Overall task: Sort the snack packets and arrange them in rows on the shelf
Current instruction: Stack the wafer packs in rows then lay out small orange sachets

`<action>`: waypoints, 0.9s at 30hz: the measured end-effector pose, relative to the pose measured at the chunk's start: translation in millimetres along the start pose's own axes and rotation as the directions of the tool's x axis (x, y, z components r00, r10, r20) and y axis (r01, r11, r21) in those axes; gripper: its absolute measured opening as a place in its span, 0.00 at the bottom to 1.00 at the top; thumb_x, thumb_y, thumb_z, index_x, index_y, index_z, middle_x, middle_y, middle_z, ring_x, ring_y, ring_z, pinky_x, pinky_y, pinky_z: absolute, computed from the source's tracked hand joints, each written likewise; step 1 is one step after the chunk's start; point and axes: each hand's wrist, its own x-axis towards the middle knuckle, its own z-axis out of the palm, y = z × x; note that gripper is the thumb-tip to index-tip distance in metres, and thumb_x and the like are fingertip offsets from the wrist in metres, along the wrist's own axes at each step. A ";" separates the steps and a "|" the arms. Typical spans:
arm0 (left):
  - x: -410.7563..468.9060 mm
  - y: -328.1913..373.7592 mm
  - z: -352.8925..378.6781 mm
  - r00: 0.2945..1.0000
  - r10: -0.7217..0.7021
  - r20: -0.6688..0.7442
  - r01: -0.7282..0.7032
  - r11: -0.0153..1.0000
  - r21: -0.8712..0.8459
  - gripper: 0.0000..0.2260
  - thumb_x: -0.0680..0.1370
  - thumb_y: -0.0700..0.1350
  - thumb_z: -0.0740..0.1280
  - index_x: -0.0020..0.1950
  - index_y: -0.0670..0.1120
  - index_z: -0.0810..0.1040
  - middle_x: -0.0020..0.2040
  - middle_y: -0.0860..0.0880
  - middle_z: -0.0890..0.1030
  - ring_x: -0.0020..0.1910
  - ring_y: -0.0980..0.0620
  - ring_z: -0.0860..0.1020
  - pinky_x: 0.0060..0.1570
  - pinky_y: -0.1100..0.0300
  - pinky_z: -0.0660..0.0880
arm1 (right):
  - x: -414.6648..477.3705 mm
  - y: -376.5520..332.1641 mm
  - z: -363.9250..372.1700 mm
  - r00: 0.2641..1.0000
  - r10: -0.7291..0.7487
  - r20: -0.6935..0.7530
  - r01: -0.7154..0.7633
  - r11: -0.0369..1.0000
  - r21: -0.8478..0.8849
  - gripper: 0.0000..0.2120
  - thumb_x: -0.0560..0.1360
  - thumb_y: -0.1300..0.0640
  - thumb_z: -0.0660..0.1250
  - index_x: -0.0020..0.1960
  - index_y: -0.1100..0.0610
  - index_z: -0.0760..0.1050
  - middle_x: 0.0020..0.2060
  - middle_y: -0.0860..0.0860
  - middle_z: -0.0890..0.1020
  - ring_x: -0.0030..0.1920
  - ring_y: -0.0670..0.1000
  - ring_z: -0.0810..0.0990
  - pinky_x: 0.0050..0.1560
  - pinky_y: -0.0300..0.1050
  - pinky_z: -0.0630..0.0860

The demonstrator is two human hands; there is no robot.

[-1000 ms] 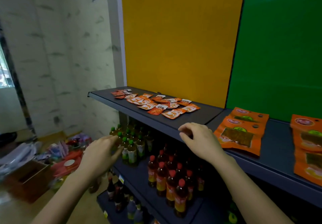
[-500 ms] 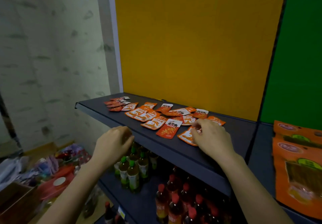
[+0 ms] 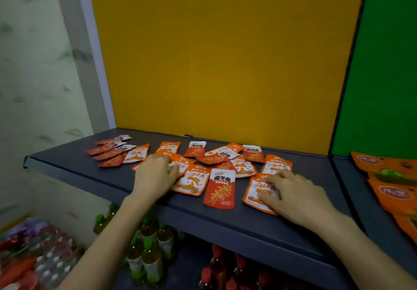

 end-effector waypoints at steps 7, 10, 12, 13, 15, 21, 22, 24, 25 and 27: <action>48.2 -20.2 27.1 0.969 0.081 0.233 -0.094 0.995 0.044 0.22 0.74 0.63 0.62 0.48 0.43 0.75 0.54 0.42 0.77 0.54 0.44 0.75 0.48 0.54 0.72 | 4.1 -16.4 -0.8 0.979 0.202 -0.030 -0.200 0.978 0.058 0.25 0.70 0.30 0.57 0.62 0.42 0.69 0.65 0.45 0.68 0.63 0.51 0.71 0.55 0.47 0.71; 60.5 -25.1 28.1 0.942 0.059 0.330 -0.035 0.996 -0.077 0.26 0.72 0.62 0.66 0.57 0.42 0.72 0.60 0.42 0.75 0.57 0.44 0.75 0.48 0.56 0.70 | 8.7 -22.8 4.1 0.955 0.291 -0.059 -0.283 0.952 0.114 0.26 0.67 0.32 0.64 0.60 0.43 0.69 0.62 0.45 0.70 0.61 0.51 0.73 0.54 0.47 0.72; 66.5 -27.0 25.6 0.922 0.042 0.385 0.024 0.986 -0.166 0.30 0.70 0.59 0.70 0.62 0.41 0.69 0.63 0.42 0.74 0.60 0.44 0.74 0.51 0.56 0.70 | 13.2 -22.2 6.2 0.933 0.356 -0.048 -0.337 0.913 0.230 0.31 0.65 0.36 0.70 0.64 0.44 0.66 0.63 0.47 0.69 0.61 0.53 0.74 0.57 0.48 0.72; 68.6 -28.4 23.8 0.910 0.043 0.413 0.047 0.977 -0.206 0.31 0.69 0.58 0.71 0.64 0.40 0.67 0.65 0.42 0.73 0.62 0.44 0.73 0.53 0.55 0.70 | 15.5 -21.0 7.0 0.923 0.381 -0.043 -0.353 0.888 0.294 0.35 0.64 0.40 0.73 0.66 0.45 0.63 0.65 0.49 0.68 0.62 0.54 0.74 0.59 0.48 0.72; 71.2 -32.9 21.3 0.884 0.067 0.463 0.079 0.954 -0.289 0.34 0.68 0.55 0.74 0.67 0.41 0.64 0.67 0.42 0.71 0.63 0.44 0.72 0.57 0.54 0.70 | 18.1 -19.9 7.4 0.907 0.420 -0.023 -0.375 0.832 0.408 0.43 0.64 0.47 0.77 0.72 0.48 0.57 0.68 0.52 0.67 0.63 0.54 0.73 0.61 0.48 0.71; 70.0 -44.7 8.7 0.927 0.136 0.351 0.076 0.846 -0.528 0.29 0.70 0.46 0.73 0.67 0.44 0.65 0.62 0.41 0.75 0.51 0.46 0.74 0.50 0.55 0.71 | 21.0 -13.8 1.6 0.871 0.491 0.032 -0.387 0.643 0.661 0.39 0.68 0.59 0.75 0.72 0.49 0.58 0.62 0.54 0.76 0.55 0.53 0.80 0.55 0.50 0.78; 72.4 -48.9 5.9 0.949 0.114 0.293 0.073 0.827 -0.557 0.25 0.71 0.47 0.73 0.64 0.44 0.67 0.60 0.41 0.76 0.50 0.46 0.75 0.50 0.55 0.72 | 24.3 -12.7 -3.0 0.869 0.495 0.004 -0.350 0.609 0.712 0.34 0.69 0.61 0.73 0.70 0.50 0.61 0.59 0.54 0.78 0.51 0.52 0.80 0.52 0.50 0.79; 81.5 -59.5 1.2 0.969 0.044 0.244 0.120 0.778 -0.617 0.21 0.71 0.47 0.72 0.60 0.44 0.69 0.57 0.41 0.77 0.51 0.43 0.77 0.52 0.49 0.75 | 36.6 -10.7 -13.9 0.859 0.509 -0.048 -0.287 0.558 0.779 0.22 0.72 0.63 0.70 0.62 0.53 0.67 0.54 0.54 0.79 0.47 0.51 0.79 0.45 0.44 0.76; 85.5 -65.0 -0.1 0.967 0.016 0.254 0.152 0.765 -0.626 0.23 0.71 0.47 0.73 0.61 0.43 0.69 0.56 0.42 0.78 0.52 0.41 0.77 0.53 0.46 0.75 | 45.8 -9.2 -17.7 0.848 0.527 -0.067 -0.273 0.541 0.796 0.18 0.73 0.63 0.69 0.59 0.54 0.68 0.52 0.54 0.79 0.47 0.52 0.78 0.45 0.43 0.73; 90.4 -73.1 2.9 0.957 -0.013 0.290 0.184 0.798 -0.573 0.24 0.71 0.48 0.73 0.61 0.41 0.69 0.56 0.41 0.78 0.53 0.40 0.77 0.53 0.46 0.76 | 67.6 -5.6 -18.1 0.821 0.566 -0.074 -0.281 0.513 0.811 0.09 0.74 0.64 0.67 0.52 0.55 0.71 0.51 0.55 0.79 0.48 0.54 0.77 0.49 0.43 0.69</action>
